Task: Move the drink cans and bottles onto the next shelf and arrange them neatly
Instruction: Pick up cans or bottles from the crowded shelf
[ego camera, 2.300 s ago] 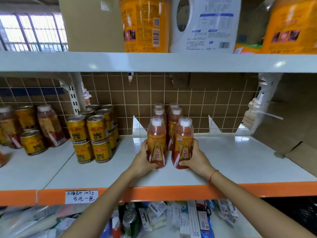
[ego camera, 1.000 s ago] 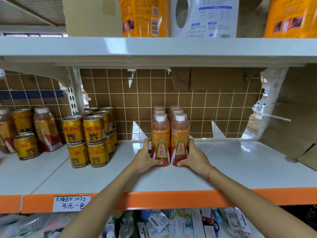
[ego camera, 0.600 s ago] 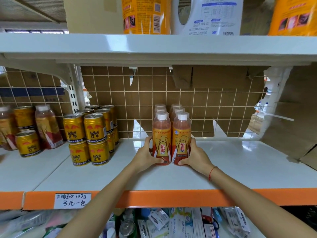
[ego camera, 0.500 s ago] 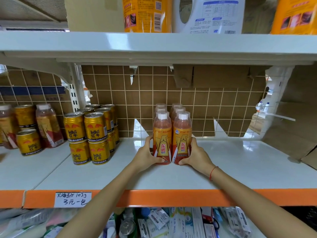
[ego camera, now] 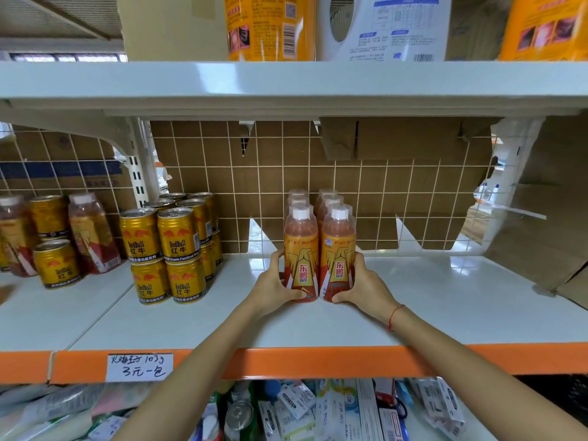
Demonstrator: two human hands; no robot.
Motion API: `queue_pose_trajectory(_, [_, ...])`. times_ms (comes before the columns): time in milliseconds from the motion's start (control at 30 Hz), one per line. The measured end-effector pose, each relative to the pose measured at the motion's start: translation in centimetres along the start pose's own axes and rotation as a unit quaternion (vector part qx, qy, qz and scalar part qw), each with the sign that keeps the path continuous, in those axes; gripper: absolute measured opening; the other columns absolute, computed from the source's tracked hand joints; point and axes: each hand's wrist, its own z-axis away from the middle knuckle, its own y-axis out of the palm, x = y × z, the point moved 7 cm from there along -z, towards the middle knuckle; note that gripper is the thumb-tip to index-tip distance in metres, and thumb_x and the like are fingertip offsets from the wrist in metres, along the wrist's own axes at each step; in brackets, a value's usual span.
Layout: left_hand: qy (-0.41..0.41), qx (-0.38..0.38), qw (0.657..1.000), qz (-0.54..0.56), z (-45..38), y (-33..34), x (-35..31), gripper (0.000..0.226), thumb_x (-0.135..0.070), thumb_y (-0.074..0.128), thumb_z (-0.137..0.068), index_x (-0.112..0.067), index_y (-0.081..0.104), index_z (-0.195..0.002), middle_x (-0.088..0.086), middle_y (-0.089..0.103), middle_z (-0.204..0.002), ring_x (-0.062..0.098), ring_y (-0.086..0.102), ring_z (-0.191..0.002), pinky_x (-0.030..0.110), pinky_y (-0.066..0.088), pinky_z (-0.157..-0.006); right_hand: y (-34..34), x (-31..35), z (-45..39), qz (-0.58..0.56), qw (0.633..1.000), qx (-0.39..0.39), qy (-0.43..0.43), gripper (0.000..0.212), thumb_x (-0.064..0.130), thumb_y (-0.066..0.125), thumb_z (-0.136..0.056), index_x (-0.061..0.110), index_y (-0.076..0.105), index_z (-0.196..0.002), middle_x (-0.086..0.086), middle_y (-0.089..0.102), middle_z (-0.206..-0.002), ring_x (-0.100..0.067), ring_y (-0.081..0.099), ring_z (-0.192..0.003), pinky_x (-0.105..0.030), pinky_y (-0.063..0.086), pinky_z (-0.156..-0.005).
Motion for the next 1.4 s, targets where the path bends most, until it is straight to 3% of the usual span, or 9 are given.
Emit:
queue_pose_trajectory(233, [-0.009, 0.012, 1.000, -0.002, 0.4, 0.3, -0.6, 0.099, -0.019, 0.079, -0.076, -0.022, 0.009, -0.147, 0.002, 0.049, -0.136, 0.019, 0.051, -0.123, 0.027, 0.044, -0.095, -0.2, 0.6, 0.6, -0.051, 0.998, 0.019, 0.031, 0.091, 0.023, 0.082, -0.070, 0.019, 0.022, -0.138, -0.001, 0.055, -0.130, -0.020, 0.055, -0.118, -0.037, 0.047, -0.100])
queue_pose_trajectory(367, [-0.019, -0.002, 1.000, -0.012, 1.4, -0.6, -1.8, 0.095, -0.030, 0.076, -0.079, -0.024, 0.011, -0.148, 0.003, 0.049, -0.139, 0.020, 0.052, -0.122, 0.032, 0.044, -0.097, -1.2, 1.4, 1.6, -0.061, 0.996, 0.040, 0.043, 0.085, 0.019, 0.079, -0.072, 0.021, 0.023, -0.136, 0.001, 0.057, -0.127, -0.019, 0.057, -0.116, -0.038, 0.049, -0.098])
queue_pose_trajectory(567, [0.001, -0.066, 0.992, -0.105, 3.8, -4.2, -5.6, 0.077, -0.035, 0.067, -0.084, -0.023, 0.022, -0.146, 0.004, 0.045, -0.144, 0.023, 0.050, -0.124, 0.035, 0.045, -0.093, -5.0, 4.8, 3.0, 0.019, 0.999, -0.021, 0.031, 0.071, 0.025, 0.072, -0.081, 0.019, 0.031, -0.138, -0.007, 0.055, -0.128, -0.024, 0.055, -0.115, -0.036, 0.047, -0.088])
queue_pose_trajectory(800, [0.025, -0.083, 0.977, -0.195, 5.9, -7.5, -8.4, 0.060, -0.032, 0.058, -0.090, -0.017, 0.032, -0.142, 0.007, 0.049, -0.141, 0.025, 0.054, -0.118, 0.034, 0.047, -0.088, -6.1, 10.5, 4.0, 0.097, 0.994, -0.035, -0.044, 0.045, 0.022, 0.063, -0.086, 0.016, 0.042, -0.125, -0.006, 0.054, -0.125, -0.022, 0.058, -0.107, -0.037, 0.052, -0.085])
queue_pose_trajectory(1100, [-0.032, -0.156, 0.963, -0.217, 11.8, -12.1, -5.8, 0.054, -0.023, 0.057, -0.086, -0.015, 0.041, -0.136, 0.008, 0.052, -0.135, 0.024, 0.051, -0.120, 0.037, 0.046, -0.096, -1.9, 16.0, 5.6, 0.116, 0.983, 0.025, -0.137, 0.050, 0.025, 0.061, -0.086, 0.018, 0.039, -0.130, -0.005, 0.050, -0.125, -0.021, 0.054, -0.104, -0.030, 0.047, -0.080])
queue_pose_trajectory(1400, [-0.095, -0.212, 0.941, -0.246, 19.2, -17.0, -2.7, 0.052, -0.022, 0.055, -0.088, -0.013, 0.039, -0.137, 0.010, 0.051, -0.135, 0.027, 0.049, -0.120, 0.037, 0.043, -0.093, 5.2, 22.8, 7.1, 0.074, 0.965, 0.122, -0.221, 0.055, 0.027, 0.060, -0.089, 0.015, 0.035, -0.136, -0.007, 0.044, -0.138, -0.024, 0.047, -0.123, -0.036, 0.043, -0.097])
